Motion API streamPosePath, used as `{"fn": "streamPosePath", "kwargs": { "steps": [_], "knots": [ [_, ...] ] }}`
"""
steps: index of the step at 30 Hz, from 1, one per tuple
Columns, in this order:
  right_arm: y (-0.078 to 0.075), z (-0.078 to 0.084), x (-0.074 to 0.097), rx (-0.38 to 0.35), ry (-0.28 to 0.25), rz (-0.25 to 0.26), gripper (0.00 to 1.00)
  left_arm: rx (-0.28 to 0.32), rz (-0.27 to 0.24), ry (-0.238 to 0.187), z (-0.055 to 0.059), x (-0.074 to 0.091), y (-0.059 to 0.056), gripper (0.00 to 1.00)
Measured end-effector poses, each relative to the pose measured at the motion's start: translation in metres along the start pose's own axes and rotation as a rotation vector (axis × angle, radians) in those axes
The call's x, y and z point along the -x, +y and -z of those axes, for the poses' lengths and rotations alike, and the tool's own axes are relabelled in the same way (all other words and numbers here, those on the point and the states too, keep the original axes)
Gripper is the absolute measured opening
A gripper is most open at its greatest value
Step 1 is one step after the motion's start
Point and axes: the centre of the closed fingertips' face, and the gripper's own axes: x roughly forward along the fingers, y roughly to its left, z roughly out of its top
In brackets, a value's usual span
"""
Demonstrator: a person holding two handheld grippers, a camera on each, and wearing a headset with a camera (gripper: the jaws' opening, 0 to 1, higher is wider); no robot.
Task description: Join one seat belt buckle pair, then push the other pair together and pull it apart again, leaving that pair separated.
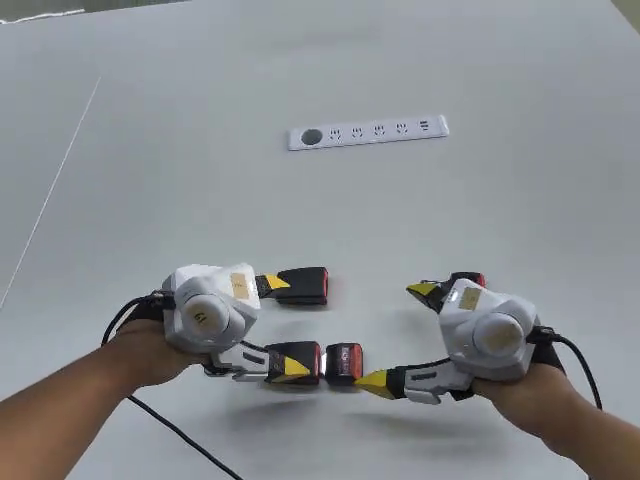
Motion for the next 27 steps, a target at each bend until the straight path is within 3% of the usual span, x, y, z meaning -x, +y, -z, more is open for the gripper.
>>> {"fn": "streamPosePath", "kwargs": {
  "steps": [3,6,12,14,16,18,21,27],
  "knots": [
    [-0.016,0.000,0.009,0.004,-0.011,0.027,0.93,0.006,-0.048,-0.019,-0.006,0.004,0.016,0.76],
    [-0.032,0.001,0.017,0.006,-0.019,0.049,0.94,0.004,-0.086,-0.009,-0.007,0.009,0.033,0.75],
    [-0.071,0.007,0.031,0.006,0.004,0.076,0.94,-0.025,-0.110,0.014,-0.011,0.016,0.062,0.73],
    [-0.081,0.008,0.034,0.004,0.011,0.079,0.93,-0.053,-0.113,-0.009,-0.018,0.018,0.069,0.70],
    [-0.093,0.015,0.037,0.032,0.042,0.081,0.90,-0.046,-0.116,-0.007,-0.017,0.017,0.079,0.65],
    [-0.102,0.019,0.039,0.056,0.058,0.069,0.85,-0.047,-0.115,-0.002,-0.018,0.015,0.082,0.67],
    [-0.110,0.019,0.041,0.031,0.057,0.046,0.88,-0.051,-0.093,0.012,-0.016,0.009,0.083,0.67],
    [-0.116,0.033,0.041,0.034,0.108,0.005,0.82,-0.059,-0.026,0.065,-0.001,-0.009,0.077,0.67]
  ]
}}
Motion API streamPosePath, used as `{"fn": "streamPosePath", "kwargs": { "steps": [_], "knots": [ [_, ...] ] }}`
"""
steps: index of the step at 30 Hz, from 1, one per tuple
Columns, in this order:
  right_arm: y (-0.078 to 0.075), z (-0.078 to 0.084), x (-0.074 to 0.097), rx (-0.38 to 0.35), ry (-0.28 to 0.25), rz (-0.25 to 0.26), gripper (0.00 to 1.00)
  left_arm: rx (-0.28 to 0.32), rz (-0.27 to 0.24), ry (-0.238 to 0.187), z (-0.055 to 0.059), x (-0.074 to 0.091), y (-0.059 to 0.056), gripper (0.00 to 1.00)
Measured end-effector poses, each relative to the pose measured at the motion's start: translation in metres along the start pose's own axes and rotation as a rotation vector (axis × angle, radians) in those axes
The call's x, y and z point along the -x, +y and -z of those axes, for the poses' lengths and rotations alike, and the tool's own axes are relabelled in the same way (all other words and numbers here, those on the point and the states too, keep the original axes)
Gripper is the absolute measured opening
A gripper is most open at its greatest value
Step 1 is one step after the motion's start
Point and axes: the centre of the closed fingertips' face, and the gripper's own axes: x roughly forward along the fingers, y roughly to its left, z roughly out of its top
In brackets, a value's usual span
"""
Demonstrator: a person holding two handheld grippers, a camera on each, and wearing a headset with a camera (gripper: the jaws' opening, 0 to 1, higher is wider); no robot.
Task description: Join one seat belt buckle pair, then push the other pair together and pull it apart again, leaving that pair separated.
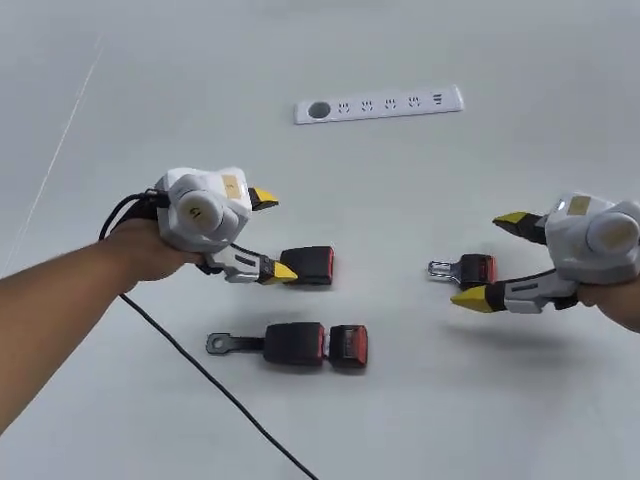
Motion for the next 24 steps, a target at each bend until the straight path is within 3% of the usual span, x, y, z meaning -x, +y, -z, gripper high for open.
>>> {"fn": "streamPosePath", "kwargs": {
  "steps": [6,11,12,15,20,22,23,24],
  "knots": [
    [0.009,0.015,-0.006,0.009,0.061,-0.060,0.77,-0.004,0.038,0.034,0.012,-0.014,-0.003,0.66],
    [0.012,0.020,-0.012,0.003,0.075,-0.090,0.75,0.003,0.072,0.056,0.022,-0.026,-0.005,0.64],
    [0.010,0.017,-0.009,0.033,0.068,-0.085,0.74,0.006,0.078,0.062,0.024,-0.028,-0.005,0.64],
    [0.012,0.013,-0.006,0.013,0.064,-0.098,0.73,0.015,0.089,0.060,0.026,-0.036,-0.006,0.62],
    [0.017,0.017,0.000,0.065,0.079,-0.128,0.65,0.020,0.116,0.066,0.030,-0.044,-0.011,0.55],
    [0.017,0.017,0.003,0.070,0.079,-0.130,0.63,-0.062,0.148,0.108,0.037,-0.044,-0.016,0.53],
    [0.016,0.018,0.002,0.070,0.077,-0.133,0.62,-0.024,0.151,0.069,0.030,-0.045,-0.016,0.50],
    [0.016,0.018,0.003,0.070,0.077,-0.133,0.61,-0.010,0.143,0.079,0.031,-0.046,-0.014,0.48]
  ]
}}
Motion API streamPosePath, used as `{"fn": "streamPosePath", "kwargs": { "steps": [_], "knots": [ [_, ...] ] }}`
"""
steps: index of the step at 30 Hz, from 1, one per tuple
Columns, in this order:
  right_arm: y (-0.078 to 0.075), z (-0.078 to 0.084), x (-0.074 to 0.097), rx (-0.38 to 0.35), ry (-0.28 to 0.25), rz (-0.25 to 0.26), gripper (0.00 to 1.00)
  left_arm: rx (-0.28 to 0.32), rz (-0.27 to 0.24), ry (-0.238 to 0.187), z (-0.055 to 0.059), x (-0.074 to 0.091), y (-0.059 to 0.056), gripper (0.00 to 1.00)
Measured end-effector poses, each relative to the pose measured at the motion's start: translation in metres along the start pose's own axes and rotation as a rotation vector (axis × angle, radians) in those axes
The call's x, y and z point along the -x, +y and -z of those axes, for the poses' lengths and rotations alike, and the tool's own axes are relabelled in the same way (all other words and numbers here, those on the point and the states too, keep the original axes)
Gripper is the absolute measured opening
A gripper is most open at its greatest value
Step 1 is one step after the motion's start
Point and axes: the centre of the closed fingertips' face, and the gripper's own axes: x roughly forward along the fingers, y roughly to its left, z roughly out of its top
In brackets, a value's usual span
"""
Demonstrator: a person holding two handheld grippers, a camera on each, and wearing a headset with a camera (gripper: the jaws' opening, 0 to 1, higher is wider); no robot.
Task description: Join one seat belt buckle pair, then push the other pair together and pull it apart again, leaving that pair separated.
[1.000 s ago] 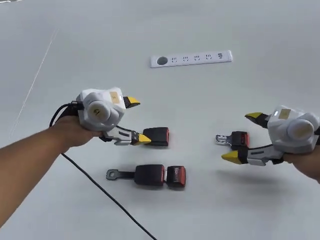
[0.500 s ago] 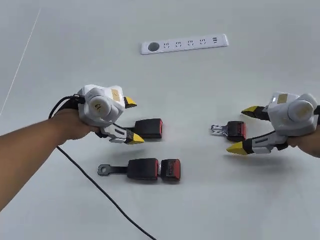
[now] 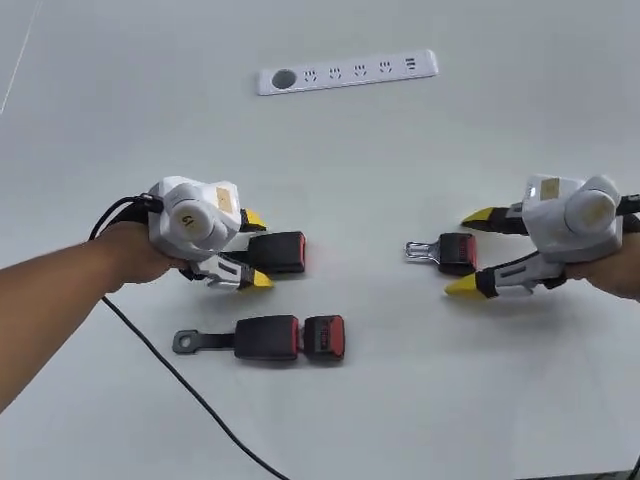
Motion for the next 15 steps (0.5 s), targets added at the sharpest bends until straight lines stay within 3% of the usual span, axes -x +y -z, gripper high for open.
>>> {"fn": "streamPosePath", "kwargs": {
  "steps": [4,8,9,10,15],
  "knots": [
    [-0.001,0.002,-0.001,0.006,0.015,-0.005,0.52,-0.006,0.046,-0.002,-0.002,-0.002,-0.003,0.43],
    [-0.002,0.004,-0.003,0.039,0.024,-0.008,0.42,-0.015,0.055,0.006,-0.003,-0.003,-0.001,0.41],
    [-0.006,0.005,-0.004,0.071,0.031,0.006,0.39,-0.015,0.055,0.009,-0.003,-0.004,0.000,0.40],
    [-0.005,0.005,-0.006,0.127,0.034,-0.014,0.37,-0.019,0.058,0.016,-0.003,-0.004,0.001,0.38],
    [-0.011,0.007,-0.006,0.092,0.026,-0.015,0.36,-0.023,0.065,0.042,-0.001,-0.005,0.000,0.36]
  ]
}}
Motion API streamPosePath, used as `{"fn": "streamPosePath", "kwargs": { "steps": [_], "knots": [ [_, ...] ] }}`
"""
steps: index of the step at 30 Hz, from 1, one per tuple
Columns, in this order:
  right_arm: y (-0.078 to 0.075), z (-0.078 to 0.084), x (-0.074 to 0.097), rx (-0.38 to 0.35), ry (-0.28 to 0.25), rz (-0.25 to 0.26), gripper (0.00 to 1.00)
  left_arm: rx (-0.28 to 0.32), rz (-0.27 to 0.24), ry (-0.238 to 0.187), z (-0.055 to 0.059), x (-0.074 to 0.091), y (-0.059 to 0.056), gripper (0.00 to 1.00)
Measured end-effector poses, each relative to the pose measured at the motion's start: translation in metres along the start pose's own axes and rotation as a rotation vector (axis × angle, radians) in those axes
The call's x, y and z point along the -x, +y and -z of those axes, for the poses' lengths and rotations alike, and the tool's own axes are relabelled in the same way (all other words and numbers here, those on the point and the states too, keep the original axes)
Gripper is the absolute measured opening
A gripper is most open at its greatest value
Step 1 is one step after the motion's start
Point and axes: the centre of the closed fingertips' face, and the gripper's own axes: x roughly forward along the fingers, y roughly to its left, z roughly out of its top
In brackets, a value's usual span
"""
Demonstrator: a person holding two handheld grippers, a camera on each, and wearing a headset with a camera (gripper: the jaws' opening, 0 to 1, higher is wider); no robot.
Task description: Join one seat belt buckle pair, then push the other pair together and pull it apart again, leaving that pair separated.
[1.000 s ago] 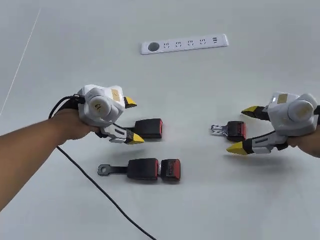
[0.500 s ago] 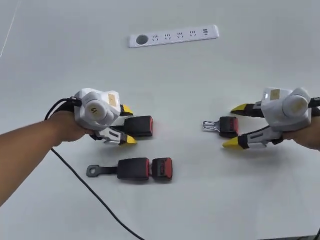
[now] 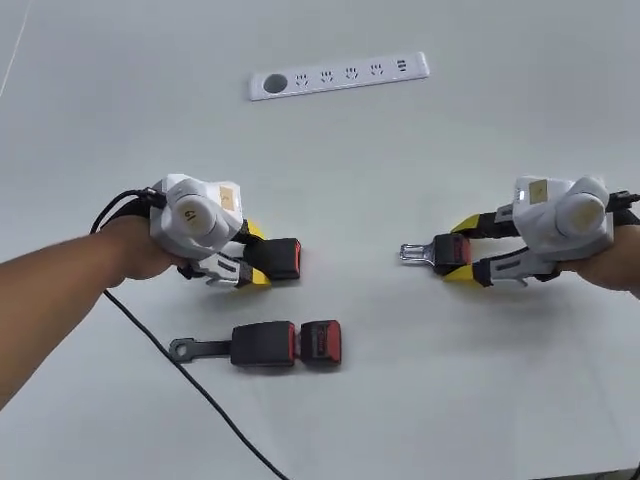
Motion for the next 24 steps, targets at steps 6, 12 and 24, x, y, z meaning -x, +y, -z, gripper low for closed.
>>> {"fn": "streamPosePath", "kwargs": {
  "steps": [6,12,24],
  "knots": [
    [-0.003,0.000,-0.002,-0.011,-0.036,-0.019,0.35,0.000,0.000,0.004,0.000,0.000,-0.001,0.36],
    [-0.004,-0.002,-0.004,-0.039,-0.075,-0.026,0.35,0.008,0.000,0.010,0.002,0.000,-0.001,0.35],
    [0.008,-0.021,-0.023,-0.017,-0.121,-0.020,0.35,0.004,0.008,0.027,0.003,0.000,-0.001,0.35]
  ]
}}
